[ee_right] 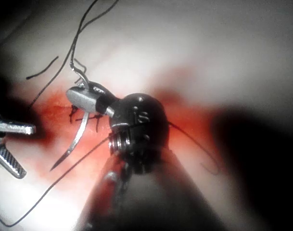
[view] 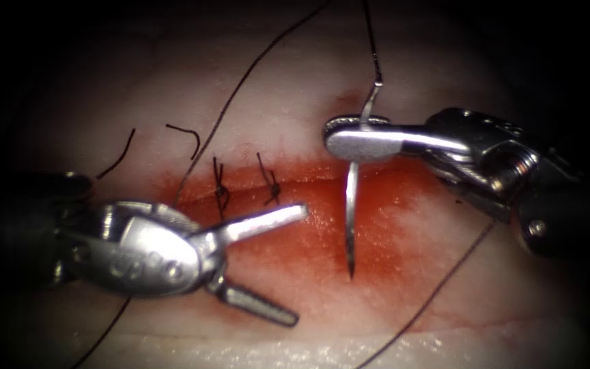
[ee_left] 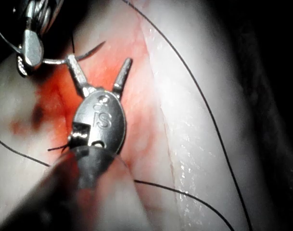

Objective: Wound Closure
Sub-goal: Throw needle through skin above incision

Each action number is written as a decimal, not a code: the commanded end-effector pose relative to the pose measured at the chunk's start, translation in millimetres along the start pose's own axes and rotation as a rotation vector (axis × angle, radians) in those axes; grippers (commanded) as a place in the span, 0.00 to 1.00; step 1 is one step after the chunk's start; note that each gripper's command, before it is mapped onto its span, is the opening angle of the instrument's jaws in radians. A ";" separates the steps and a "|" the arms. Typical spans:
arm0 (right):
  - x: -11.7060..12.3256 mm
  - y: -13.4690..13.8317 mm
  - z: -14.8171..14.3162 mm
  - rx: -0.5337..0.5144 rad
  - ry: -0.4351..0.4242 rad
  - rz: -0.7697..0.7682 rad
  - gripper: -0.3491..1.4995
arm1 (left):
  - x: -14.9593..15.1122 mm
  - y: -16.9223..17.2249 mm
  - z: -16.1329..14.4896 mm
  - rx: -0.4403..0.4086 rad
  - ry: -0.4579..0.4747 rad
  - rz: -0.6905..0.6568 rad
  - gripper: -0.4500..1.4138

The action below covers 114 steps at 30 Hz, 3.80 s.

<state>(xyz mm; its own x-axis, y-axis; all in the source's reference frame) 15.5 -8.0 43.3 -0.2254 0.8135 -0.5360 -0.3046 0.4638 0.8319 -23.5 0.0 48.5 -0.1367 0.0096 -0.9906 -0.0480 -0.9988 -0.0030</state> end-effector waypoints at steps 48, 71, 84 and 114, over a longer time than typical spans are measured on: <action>-1.2 4.0 6.4 0.153 0.055 -1.098 0.00 | -13.1 2.0 5.5 0.185 -0.605 -0.361 0.36; -4.1 3.6 6.9 0.175 0.040 -1.168 0.00 | -12.5 3.0 4.3 0.162 -0.621 -0.391 0.42; -4.3 4.0 6.5 0.170 0.026 -1.204 0.00 | -12.2 2.9 3.8 0.156 -0.619 -0.394 0.42; -11.0 3.2 5.6 0.168 0.077 -1.430 0.00 | -10.8 3.3 3.3 0.145 -0.612 -0.406 0.42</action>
<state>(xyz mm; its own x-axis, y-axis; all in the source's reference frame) 21.5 -13.2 52.1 0.1275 -0.3955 -0.9096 -0.1975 0.8886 -0.4141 -24.9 -3.1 59.0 -0.6049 0.4438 -0.6611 -0.3367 -0.8950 -0.2927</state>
